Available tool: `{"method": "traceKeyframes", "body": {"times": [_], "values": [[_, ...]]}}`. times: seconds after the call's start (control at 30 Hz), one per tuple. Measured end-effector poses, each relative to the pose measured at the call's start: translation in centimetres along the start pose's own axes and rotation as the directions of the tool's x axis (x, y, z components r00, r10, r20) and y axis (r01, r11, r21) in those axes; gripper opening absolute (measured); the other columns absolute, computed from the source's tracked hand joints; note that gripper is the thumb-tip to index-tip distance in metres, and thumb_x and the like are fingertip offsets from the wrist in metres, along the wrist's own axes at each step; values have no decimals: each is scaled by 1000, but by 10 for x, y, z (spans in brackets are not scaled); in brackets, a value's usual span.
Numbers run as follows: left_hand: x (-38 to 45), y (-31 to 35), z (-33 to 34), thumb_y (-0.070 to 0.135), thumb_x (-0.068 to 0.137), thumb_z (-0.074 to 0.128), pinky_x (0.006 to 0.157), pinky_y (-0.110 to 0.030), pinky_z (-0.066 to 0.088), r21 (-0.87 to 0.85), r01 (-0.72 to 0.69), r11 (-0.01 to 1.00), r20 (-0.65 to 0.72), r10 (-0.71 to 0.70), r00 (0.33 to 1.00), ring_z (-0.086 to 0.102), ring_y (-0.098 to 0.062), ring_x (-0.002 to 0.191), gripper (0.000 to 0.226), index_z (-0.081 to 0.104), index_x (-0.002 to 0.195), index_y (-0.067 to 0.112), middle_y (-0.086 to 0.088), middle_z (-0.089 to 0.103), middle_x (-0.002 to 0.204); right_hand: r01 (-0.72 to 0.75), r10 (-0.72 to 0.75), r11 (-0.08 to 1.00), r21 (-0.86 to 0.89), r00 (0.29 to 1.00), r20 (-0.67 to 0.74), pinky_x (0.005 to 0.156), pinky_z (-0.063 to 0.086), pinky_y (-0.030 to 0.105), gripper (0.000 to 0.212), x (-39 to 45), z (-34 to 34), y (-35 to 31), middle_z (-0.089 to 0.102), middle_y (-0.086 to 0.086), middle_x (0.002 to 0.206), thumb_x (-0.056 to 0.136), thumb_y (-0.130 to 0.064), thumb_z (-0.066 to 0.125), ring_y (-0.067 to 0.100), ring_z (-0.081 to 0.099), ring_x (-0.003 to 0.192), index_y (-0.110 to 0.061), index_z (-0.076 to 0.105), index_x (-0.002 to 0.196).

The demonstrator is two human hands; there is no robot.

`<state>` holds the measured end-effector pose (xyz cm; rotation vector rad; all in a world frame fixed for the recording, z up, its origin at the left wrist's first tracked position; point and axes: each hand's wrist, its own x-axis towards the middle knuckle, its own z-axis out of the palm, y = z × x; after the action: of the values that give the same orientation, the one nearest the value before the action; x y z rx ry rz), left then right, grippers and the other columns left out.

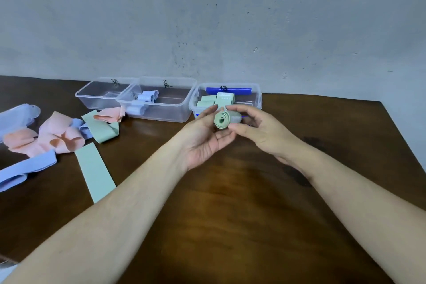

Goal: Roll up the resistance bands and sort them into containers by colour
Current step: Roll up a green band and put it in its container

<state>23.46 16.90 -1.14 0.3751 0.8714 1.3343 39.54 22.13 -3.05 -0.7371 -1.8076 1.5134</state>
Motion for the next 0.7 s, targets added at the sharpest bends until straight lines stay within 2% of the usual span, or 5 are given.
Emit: {"method": "traceKeyframes", "body": {"times": [0.17,0.4,0.53,0.63,0.7], "values": [[18,37,-9,14,93,58,53,-30,59,41,171,984,92,-174,980,63,-16,55,18,60,109,21,-13,69,91,-25,24,995,98,1000,13,91,50,21,37,22,-12,-6,72,-7,121,83,-14,72,6,64,114,-26,68,118],[55,82,-25,15,96,52,52,-30,59,70,285,956,246,-294,924,61,-15,52,22,60,116,20,-13,67,102,-62,63,998,18,997,-46,80,54,20,29,66,-6,-17,75,-8,100,89,3,67,6,67,97,-17,66,109],[76,93,-25,16,98,53,60,-26,59,305,233,923,174,-295,940,61,-10,58,16,65,106,10,-7,66,90,-113,115,993,16,988,-105,71,52,19,25,82,-9,-23,74,-6,91,88,1,68,13,63,86,-15,66,107],[104,102,-33,14,100,50,59,-21,48,682,-10,731,28,-12,1000,48,-9,59,16,66,96,14,0,58,82,-211,204,977,-27,965,-164,68,53,18,22,95,-11,-20,76,-5,85,89,-4,70,9,65,75,-16,66,108],[117,108,-40,17,96,56,61,-20,46,906,-174,387,102,200,974,52,-10,67,10,66,98,17,2,62,86,-261,247,964,-57,952,-182,68,53,16,22,99,-16,-15,76,-5,84,90,-4,70,5,67,69,-14,65,109]]}}
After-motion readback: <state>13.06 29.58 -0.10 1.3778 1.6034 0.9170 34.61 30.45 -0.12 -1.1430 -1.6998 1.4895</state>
